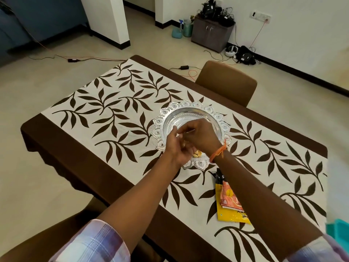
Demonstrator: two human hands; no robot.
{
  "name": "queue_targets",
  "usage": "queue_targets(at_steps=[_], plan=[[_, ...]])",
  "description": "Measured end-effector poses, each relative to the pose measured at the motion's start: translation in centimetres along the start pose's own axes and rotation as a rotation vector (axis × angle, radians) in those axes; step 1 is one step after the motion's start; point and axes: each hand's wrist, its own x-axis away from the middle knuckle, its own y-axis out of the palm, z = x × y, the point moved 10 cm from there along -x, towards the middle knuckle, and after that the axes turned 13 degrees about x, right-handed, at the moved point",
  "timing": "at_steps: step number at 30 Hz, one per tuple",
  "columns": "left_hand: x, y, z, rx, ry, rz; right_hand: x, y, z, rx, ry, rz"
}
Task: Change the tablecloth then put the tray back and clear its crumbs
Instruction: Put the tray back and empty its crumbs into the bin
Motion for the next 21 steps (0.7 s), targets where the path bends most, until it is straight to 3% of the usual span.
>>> queue_targets(at_steps=[4, 7, 10, 11, 14, 15, 18, 21], plan=[[0.0, 0.1, 0.3, 0.001, 0.008, 0.012, 0.1, 0.1, -1.9, 0.183, -0.089, -0.046], [0.6, 0.5, 1.0, 0.057, 0.011, -0.011, -0.6, -2.7, -1.3, 0.055, -0.069, 0.100], [0.6, -1.0, 2.8, 0.187, 0.036, 0.065, -1.9, -4.0, 2.0, -0.076, 0.017, 0.224], [0.5, -1.5, 3.7, 0.220, 0.056, 0.079, -2.5, -2.9, 3.4, 0.013, 0.027, 0.173], [1.0, -3.0, 6.2, 0.251, 0.096, 0.093, -2.8, 4.6, 6.9, 0.340, 0.045, -0.254], [1.1, -3.4, 6.8, 0.242, 0.104, 0.093, -2.9, 6.8, 7.9, 0.417, 0.032, -0.323], [1.2, -4.2, 7.6, 0.208, 0.109, 0.101, -2.9, 9.5, 7.6, 0.536, -0.028, -0.328], [1.1, -4.2, 7.4, 0.201, 0.100, 0.083, -1.9, 10.6, 4.0, 0.531, -0.218, -0.367]])
